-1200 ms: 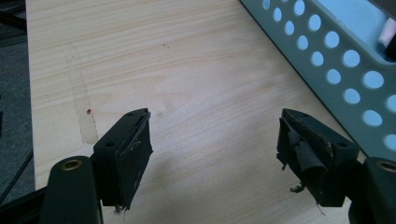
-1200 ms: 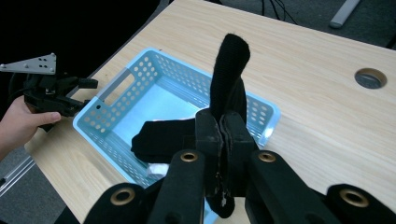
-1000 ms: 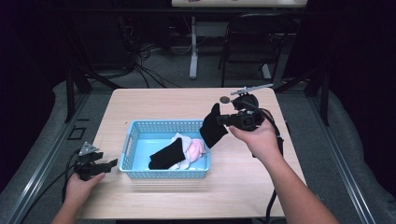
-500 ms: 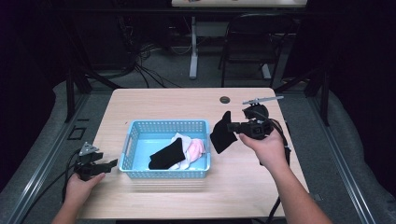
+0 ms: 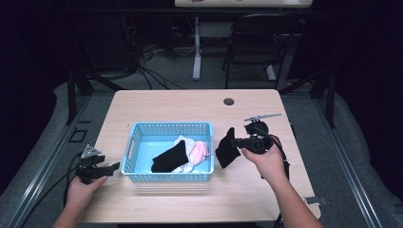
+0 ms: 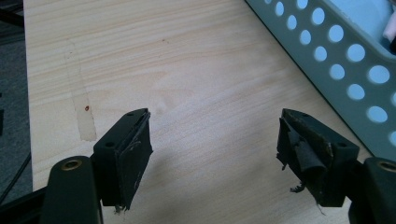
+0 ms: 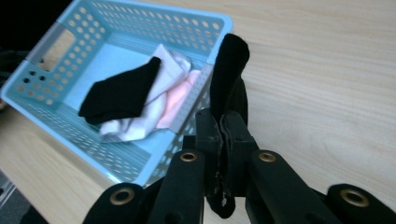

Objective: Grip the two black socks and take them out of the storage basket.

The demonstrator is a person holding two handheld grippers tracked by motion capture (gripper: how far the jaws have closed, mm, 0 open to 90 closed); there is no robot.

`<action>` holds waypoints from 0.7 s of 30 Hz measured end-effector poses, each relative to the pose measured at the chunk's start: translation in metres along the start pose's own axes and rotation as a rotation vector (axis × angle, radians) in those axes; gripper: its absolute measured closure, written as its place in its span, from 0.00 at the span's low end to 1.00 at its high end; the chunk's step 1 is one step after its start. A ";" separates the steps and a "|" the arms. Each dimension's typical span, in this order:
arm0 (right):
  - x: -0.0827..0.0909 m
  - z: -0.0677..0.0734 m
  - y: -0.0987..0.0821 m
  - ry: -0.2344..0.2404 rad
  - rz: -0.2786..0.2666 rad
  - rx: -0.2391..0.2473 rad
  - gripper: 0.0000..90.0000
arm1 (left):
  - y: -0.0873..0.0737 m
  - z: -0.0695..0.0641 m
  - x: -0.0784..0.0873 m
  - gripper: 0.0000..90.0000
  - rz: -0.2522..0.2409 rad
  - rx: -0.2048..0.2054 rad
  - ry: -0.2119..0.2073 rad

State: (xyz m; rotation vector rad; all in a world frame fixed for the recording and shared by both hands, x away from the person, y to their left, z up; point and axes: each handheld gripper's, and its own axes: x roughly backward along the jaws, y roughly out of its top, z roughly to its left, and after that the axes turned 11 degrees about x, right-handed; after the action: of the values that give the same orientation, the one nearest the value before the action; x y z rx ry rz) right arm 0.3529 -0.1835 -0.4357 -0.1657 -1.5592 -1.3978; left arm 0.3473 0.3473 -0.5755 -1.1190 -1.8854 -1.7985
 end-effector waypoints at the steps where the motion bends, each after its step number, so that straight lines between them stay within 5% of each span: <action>1: 0.000 0.000 0.000 0.000 0.000 0.000 0.96 | 0.000 0.000 0.000 0.29 0.001 0.000 0.000; 10: -0.028 -0.025 -0.027 -0.087 0.042 -0.057 0.96 | 0.000 0.000 0.000 0.29 0.005 -0.002 0.000; 16: -0.038 -0.052 -0.050 -0.116 0.050 -0.165 0.96 | -0.001 0.000 -0.001 0.29 0.007 -0.001 0.002; 21: -0.040 -0.062 -0.061 -0.129 0.053 -0.207 0.96 | -0.001 0.000 -0.002 0.29 0.010 -0.006 0.004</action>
State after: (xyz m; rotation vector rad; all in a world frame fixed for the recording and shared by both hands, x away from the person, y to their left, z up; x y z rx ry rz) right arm 0.3673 -0.2339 -0.5157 -0.4270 -1.5004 -1.5302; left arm 0.3477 0.3466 -0.5774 -1.1238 -1.8700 -1.8003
